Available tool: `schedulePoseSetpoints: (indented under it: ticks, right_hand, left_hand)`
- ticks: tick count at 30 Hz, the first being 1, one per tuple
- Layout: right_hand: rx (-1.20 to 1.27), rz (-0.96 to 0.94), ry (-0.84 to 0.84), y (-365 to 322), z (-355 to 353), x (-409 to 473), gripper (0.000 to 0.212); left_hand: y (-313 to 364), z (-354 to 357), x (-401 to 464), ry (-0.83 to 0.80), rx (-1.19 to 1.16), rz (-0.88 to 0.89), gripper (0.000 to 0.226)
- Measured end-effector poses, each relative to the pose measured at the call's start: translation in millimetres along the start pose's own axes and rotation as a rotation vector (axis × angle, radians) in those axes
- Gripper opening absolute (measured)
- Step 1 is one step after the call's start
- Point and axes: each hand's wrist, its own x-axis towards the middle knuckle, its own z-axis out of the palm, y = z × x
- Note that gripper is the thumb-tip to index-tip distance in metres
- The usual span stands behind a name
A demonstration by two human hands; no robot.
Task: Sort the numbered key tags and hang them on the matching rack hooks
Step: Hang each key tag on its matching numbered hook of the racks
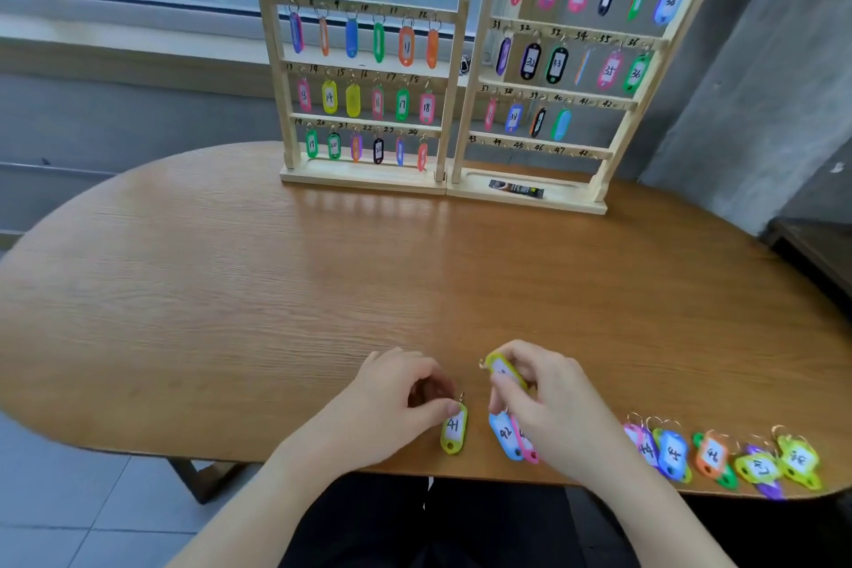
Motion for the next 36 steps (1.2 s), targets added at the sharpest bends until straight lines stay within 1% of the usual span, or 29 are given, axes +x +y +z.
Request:
schedulePoseSetpoints:
  ticks: [2,6,10,13,17,19,23,26,30,33,36]
  right_hand:
    - [0.068,0.036,-0.011,3.5,-5.4,2.8,0.017]
    - [0.133,0.079,0.025,11.4,-10.0,4.9,0.021]
    - [0.167,0.081,0.05,13.8,-14.2,8.7,0.021]
    - [0.208,0.086,0.074,16.7,-20.1,15.6,0.025]
    - [0.241,0.079,0.138,21.4,-38.1,33.2,0.029]
    - [0.264,0.065,0.184,25.5,-51.2,47.7,0.031]
    - [0.31,0.056,0.234,33.6,-90.3,82.4,0.033]
    - [0.351,0.052,0.263,33.8,-122.7,106.3,0.032]
    - [0.505,0.061,0.331,37.6,-161.5,141.0,0.029]
    - [0.569,0.106,0.414,45.9,-185.5,168.4,0.028]
    - [0.594,0.143,0.468,51.5,-201.0,190.2,0.03]
  left_hand:
    - [3.8,2.3,1.0,0.024,-0.012,-0.033,0.018]
    - [7.7,6.7,3.4,0.074,0.023,-0.068,0.018]
    - [11.3,8.8,5.9,0.067,0.044,-0.08,0.014]
    - [13.1,5.5,12.4,0.081,-0.048,-0.106,0.013]
    - [22.2,-6.5,35.6,0.12,-0.159,-0.093,0.025]
    - [28.8,-17.8,55.2,0.143,-0.168,-0.052,0.028]
    - [44.0,-47.9,110.2,0.164,-0.178,0.024,0.021]
    - [63.4,-69.0,155.3,0.186,-0.162,0.096,0.02]
    - [97.1,-90.2,215.1,0.211,-0.24,0.177,0.017]
    - [118.2,-95.2,262.6,0.244,-0.331,0.19,0.015]
    - [131.3,-90.4,310.3,0.284,-0.35,0.163,0.018]
